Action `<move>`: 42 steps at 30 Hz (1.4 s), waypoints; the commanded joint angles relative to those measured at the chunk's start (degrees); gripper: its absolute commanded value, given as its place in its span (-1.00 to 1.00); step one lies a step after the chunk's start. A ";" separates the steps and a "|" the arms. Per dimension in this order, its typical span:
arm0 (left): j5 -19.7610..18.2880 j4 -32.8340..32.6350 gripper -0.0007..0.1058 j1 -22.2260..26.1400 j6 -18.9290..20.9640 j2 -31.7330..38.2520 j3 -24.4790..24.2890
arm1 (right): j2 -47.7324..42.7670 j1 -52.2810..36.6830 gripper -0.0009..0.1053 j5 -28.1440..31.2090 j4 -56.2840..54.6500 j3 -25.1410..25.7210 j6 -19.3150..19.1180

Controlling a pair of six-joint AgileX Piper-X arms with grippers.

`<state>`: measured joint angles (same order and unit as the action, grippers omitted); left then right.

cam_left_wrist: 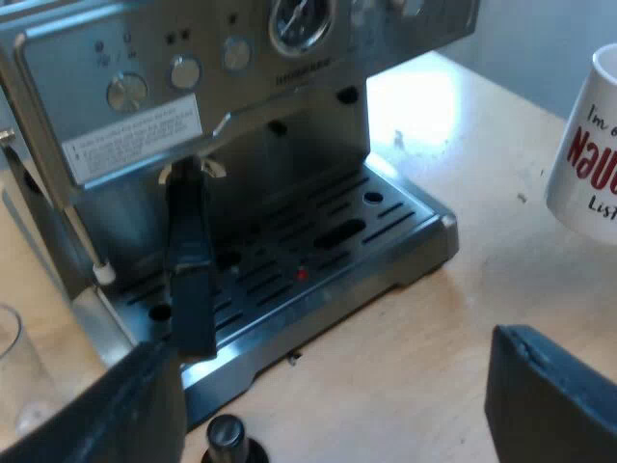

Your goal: Place mug into machine

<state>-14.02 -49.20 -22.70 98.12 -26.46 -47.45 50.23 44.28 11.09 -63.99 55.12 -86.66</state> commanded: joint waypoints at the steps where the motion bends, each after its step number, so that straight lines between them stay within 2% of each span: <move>1: 3.01 2.09 0.26 -0.27 0.02 -1.09 0.22 | 1.73 0.69 -0.98 -0.27 4.05 1.01 -1.24; 4: 4.50 4.27 0.26 -0.27 -0.29 -1.77 1.94 | 4.41 1.40 -0.98 -0.79 5.84 1.01 -1.44; 12: 4.39 11.13 0.26 0.92 -0.90 -2.04 8.73 | 9.37 1.44 -0.98 -1.09 10.38 1.68 -1.93; 17: 3.50 16.40 0.26 0.90 -1.00 -5.94 12.75 | 12.59 1.44 -0.98 -1.09 11.95 3.36 -2.22; 23: 3.31 23.61 0.26 0.90 -0.06 -10.72 15.20 | 14.77 1.44 -0.98 -1.09 13.40 3.87 -2.22; 27: 3.07 24.36 0.26 0.90 0.90 -11.38 17.83 | 14.76 1.44 -0.98 -1.09 14.10 3.99 -2.22; 30: 1.54 26.95 0.26 0.90 0.88 -11.38 20.18 | 14.76 1.44 -0.98 -1.09 14.42 4.03 -2.22; 34: -2.47 31.24 0.26 0.90 0.94 -11.66 21.62 | 14.76 1.44 -0.98 -0.97 16.08 4.03 -2.34; 42: -2.54 34.52 0.26 0.90 -0.31 -11.69 23.34 | 16.48 1.44 -0.98 -1.01 17.87 4.03 -2.34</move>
<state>-16.14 -16.11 -21.95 98.05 -38.14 -24.00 66.91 45.54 9.64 -48.44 57.98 -87.80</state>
